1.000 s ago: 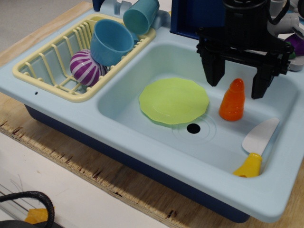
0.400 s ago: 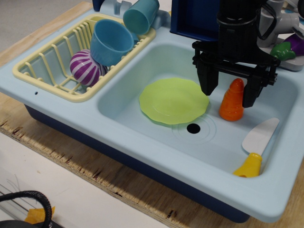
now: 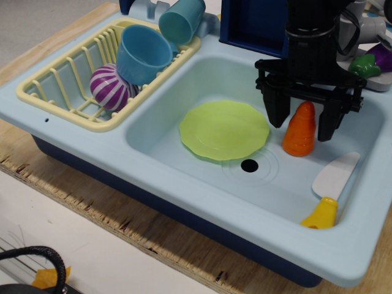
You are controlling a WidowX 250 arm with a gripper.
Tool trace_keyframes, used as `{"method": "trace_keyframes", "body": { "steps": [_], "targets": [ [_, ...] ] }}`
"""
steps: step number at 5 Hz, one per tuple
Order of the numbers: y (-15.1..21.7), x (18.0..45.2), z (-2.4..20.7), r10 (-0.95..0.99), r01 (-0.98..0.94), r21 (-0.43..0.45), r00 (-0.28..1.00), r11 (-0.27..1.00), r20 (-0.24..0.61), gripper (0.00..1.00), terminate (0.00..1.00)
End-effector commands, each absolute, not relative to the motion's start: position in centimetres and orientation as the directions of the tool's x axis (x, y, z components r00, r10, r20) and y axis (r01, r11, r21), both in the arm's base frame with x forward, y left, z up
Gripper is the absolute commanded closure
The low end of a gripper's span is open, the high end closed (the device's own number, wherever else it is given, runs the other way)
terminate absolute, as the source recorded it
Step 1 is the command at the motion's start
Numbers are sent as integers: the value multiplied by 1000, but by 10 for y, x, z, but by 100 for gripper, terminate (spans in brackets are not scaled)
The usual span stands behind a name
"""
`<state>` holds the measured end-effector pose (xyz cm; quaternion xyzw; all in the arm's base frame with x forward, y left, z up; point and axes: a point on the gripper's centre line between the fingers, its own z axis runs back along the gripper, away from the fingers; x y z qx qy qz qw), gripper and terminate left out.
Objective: Put carrot on plate
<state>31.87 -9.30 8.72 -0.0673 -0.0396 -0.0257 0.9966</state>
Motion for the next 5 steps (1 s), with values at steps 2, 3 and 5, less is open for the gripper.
{"method": "trace_keyframes", "body": {
  "steps": [2, 3, 5],
  "targets": [
    [-93, 315, 109, -21, 38, -150, 993, 988, 112, 100, 0],
    [-85, 317, 119, -30, 50, -137, 989, 989, 143, 100, 0],
    [-48, 326, 131, -10, 24, -107, 991, 994, 135, 100, 0]
  ]
}}
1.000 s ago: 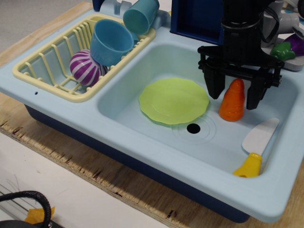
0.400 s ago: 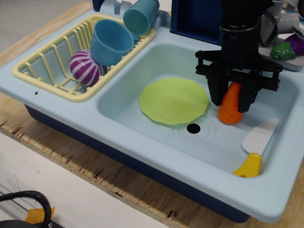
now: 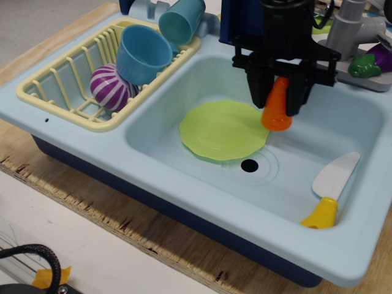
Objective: Put carrot on plate
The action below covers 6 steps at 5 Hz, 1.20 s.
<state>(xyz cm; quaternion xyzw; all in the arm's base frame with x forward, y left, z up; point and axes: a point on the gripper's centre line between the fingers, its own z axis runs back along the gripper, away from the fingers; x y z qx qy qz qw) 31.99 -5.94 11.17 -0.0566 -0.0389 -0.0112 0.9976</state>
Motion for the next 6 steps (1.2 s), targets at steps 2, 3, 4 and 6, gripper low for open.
{"method": "trace_keyframes", "body": {
  "steps": [2, 3, 4, 6],
  "targets": [
    [-13, 315, 130, 45, -36, -83, 993, 996, 113, 100, 0],
    [-10, 303, 127, 64, -55, -98, 993, 994, 95, 0, 0],
    [-9, 294, 122, 61, -48, -132, 994, 990, 93, 0, 0],
    [-9, 294, 122, 61, -48, -132, 994, 990, 93, 0, 100]
  ]
}}
